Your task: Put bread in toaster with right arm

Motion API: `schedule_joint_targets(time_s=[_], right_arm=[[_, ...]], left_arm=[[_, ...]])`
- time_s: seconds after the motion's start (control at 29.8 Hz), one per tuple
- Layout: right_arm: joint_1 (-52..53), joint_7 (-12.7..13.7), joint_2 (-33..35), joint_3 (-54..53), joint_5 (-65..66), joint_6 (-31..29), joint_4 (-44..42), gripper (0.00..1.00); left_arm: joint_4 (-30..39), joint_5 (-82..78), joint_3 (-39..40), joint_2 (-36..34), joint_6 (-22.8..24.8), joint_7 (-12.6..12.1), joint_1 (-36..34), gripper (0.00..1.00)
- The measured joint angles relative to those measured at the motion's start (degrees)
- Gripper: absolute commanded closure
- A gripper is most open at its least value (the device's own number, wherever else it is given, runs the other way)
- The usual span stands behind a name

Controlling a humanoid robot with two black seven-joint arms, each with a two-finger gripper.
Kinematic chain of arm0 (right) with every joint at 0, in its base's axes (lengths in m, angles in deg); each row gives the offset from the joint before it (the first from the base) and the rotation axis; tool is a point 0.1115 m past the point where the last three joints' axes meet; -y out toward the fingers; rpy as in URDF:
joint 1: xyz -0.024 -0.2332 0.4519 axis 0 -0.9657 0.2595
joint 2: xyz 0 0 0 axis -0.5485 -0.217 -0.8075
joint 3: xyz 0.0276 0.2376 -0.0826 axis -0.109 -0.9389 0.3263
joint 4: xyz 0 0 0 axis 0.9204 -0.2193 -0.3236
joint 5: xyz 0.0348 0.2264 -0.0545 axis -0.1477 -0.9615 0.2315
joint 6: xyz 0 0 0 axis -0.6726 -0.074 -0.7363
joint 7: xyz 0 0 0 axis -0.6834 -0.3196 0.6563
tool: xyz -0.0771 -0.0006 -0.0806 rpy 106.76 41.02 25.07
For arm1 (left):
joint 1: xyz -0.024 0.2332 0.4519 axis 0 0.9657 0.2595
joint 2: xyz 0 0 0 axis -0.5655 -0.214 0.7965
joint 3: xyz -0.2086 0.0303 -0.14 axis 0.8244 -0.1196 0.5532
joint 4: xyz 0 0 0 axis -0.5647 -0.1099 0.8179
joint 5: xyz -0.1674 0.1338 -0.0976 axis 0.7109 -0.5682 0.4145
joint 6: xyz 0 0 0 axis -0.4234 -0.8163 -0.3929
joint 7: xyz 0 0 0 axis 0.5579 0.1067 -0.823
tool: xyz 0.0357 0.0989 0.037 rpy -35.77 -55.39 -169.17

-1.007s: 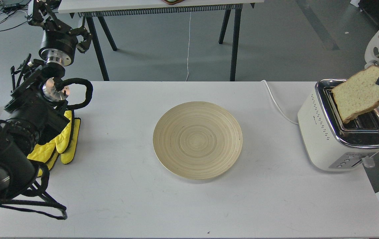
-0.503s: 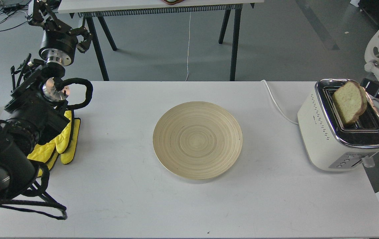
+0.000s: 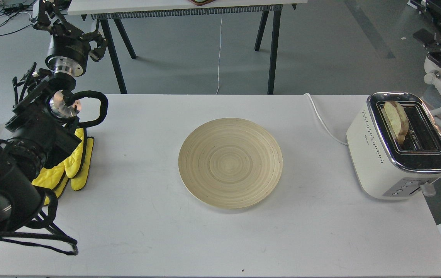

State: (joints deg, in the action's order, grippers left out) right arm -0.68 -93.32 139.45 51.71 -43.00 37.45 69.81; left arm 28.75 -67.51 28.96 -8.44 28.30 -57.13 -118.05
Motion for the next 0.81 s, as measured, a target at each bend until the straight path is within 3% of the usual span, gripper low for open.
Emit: schedule_joint_targets(time_s=[0.34,0.57,0.81], right_arm=[[-0.14,-4.76,-18.76,-8.13,-18.08,-3.35,-16.15,0.00],[-2.95,-4.58,-29.54,-18.09,-26.88,-12.11,-31.50,0.00],[-4.49,-5.02,-34.54,-22.87,-27.80,-16.02,-37.64,0.00]], left_arm=[[-0.01,0.00,0.23,-0.03,0.00,0.00,0.00,0.00],[0.00,0.00,0.35,-0.03,0.00,0.00,0.00,0.00],[0.00,0.00,0.26,-0.20,0.00,0.00,0.05,0.00]])
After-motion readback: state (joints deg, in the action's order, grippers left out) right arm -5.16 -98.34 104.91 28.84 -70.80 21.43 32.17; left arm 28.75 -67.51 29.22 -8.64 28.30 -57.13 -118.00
